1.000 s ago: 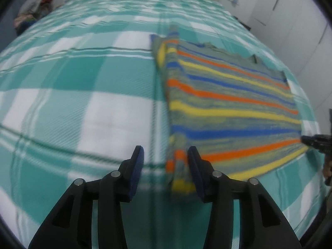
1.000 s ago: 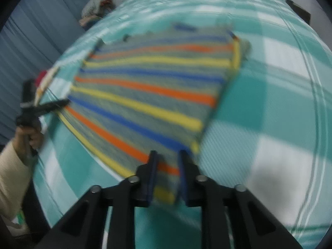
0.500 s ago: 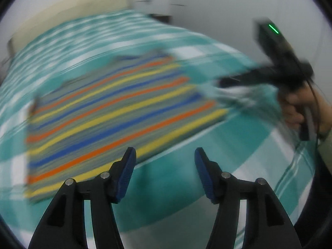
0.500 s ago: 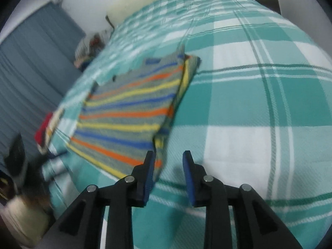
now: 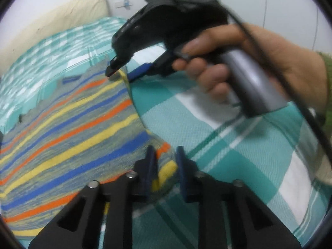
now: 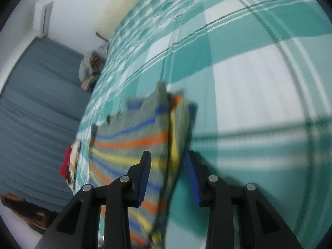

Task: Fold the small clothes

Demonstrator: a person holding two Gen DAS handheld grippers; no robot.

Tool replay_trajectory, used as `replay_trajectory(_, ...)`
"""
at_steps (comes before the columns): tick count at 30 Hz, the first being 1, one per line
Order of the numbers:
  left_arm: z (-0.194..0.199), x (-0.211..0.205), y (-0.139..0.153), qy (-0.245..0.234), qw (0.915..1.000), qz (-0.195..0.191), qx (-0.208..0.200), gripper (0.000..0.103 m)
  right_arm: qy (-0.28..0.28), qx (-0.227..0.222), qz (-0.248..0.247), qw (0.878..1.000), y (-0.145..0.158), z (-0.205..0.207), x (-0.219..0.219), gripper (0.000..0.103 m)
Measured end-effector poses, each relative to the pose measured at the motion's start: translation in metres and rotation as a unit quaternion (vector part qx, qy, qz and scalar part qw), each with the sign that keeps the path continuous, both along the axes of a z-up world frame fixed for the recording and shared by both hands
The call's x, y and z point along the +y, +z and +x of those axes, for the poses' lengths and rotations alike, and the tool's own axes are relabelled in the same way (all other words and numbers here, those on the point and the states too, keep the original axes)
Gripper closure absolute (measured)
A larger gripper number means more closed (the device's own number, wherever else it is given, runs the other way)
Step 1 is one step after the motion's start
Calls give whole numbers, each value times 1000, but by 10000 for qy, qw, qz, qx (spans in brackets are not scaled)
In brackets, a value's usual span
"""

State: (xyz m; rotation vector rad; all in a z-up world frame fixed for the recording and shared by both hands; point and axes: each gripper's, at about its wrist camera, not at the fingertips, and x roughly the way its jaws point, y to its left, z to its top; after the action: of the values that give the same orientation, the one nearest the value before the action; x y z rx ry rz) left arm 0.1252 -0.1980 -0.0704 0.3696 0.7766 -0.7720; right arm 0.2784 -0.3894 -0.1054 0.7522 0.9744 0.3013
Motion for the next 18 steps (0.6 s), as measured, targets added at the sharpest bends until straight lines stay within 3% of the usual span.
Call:
replay_trajectory(3,-2,6,2,31,9999,-133,-13,95,-57,-22,192,9998,-6,16,2,69)
replay_trajectory(4,-3,9,4,39,9998,-197,-32,96,-122,-55,297,9995,-8,21,2,75)
replay_trajectory(5,-5,11,6,47,9996,-261,-47,96,-164,-57,305,9994,-8,22,3,93)
replay_trajectory(6,-7,13,10,62,9993,-359,-59,96,-248,-84,240,9994,-6,23,2,95)
replay_trajectory(12,-16,62,42,282,9951,-952,21,97,-165,-486,-142,9986,35,11,15,95)
replay_trajectory(18,2,159,60,1167,9810,-1490,432,97,260,-742,-360,9963,82,18,71,95)
